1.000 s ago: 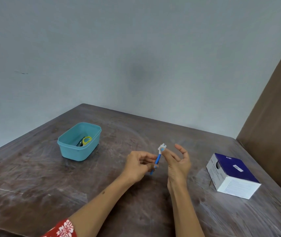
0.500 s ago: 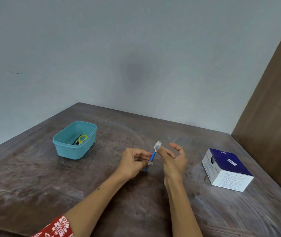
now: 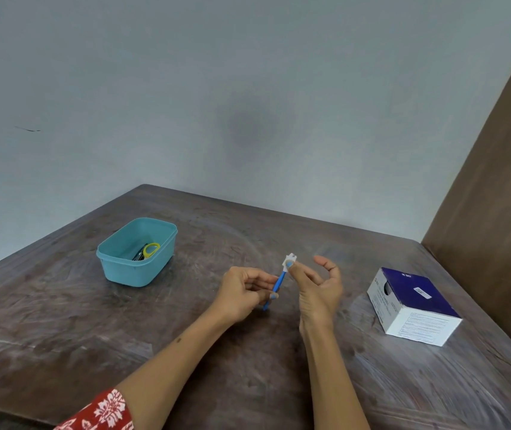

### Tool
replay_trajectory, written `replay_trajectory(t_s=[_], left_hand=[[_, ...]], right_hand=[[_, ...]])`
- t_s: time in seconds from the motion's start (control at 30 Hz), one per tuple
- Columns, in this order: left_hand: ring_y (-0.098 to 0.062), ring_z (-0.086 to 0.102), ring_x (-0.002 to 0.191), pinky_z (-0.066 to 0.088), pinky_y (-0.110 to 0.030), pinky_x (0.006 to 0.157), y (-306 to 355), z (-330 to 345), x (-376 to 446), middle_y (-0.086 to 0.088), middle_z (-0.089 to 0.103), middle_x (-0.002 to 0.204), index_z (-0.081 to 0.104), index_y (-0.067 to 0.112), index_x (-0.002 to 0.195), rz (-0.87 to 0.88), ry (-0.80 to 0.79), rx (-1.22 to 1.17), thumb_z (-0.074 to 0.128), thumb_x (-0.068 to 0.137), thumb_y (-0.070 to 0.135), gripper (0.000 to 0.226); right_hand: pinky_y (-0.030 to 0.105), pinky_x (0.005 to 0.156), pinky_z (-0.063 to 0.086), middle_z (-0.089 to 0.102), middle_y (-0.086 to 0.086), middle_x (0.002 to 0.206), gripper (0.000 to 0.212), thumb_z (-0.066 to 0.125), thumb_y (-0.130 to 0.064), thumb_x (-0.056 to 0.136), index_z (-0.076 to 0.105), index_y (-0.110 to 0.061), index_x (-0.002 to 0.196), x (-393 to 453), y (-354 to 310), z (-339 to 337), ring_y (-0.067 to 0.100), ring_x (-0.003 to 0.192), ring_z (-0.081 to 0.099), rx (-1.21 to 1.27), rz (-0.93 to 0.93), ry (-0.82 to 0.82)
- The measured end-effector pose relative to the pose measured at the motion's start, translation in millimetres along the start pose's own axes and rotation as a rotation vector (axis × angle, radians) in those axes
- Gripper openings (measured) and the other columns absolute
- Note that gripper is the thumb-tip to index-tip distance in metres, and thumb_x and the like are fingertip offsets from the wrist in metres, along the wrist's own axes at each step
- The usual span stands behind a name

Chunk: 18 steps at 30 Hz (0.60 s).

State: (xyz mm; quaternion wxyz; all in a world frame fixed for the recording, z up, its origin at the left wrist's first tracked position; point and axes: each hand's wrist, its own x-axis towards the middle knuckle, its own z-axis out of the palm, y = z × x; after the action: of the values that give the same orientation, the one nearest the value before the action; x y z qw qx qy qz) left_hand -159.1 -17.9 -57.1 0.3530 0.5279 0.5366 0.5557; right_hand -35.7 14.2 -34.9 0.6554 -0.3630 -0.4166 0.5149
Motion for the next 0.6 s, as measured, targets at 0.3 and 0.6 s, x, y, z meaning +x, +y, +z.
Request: replay_trajectory(t_s=[0.3, 0.6], left_hand=[[-0.007, 0.068, 0.066, 0.057, -0.022, 0.061, -1.1, 0.2, -0.2, 0.003, 0.071, 0.073, 0.071, 0.024, 0.079, 0.024, 0.048, 0.012, 0.074, 0.07, -0.006, 0.032], [-0.008, 0.069, 0.067, 0.057, -0.023, 0.061, -0.9, 0.6, 0.5, 0.006, 0.071, 0.072, 0.071, 0.026, 0.076, 0.028, 0.07, -0.016, 0.076, 0.068, -0.006, 0.034]], right_hand=[[0.002, 0.055, 0.044, 0.072, -0.004, 0.065, 0.044, 0.08, -0.003, 0.07, 0.049, -0.022, 0.095, -2.7, 3.0, 0.6, -0.003, 0.062, 0.067, -0.04, 0.011, -0.006], [0.003, 0.055, 0.045, 0.073, -0.002, 0.07, 0.045, 0.079, -0.002, 0.071, 0.049, -0.02, 0.098, -3.8, 4.6, 1.7, -0.001, 0.063, 0.068, -0.105, 0.001, -0.051]])
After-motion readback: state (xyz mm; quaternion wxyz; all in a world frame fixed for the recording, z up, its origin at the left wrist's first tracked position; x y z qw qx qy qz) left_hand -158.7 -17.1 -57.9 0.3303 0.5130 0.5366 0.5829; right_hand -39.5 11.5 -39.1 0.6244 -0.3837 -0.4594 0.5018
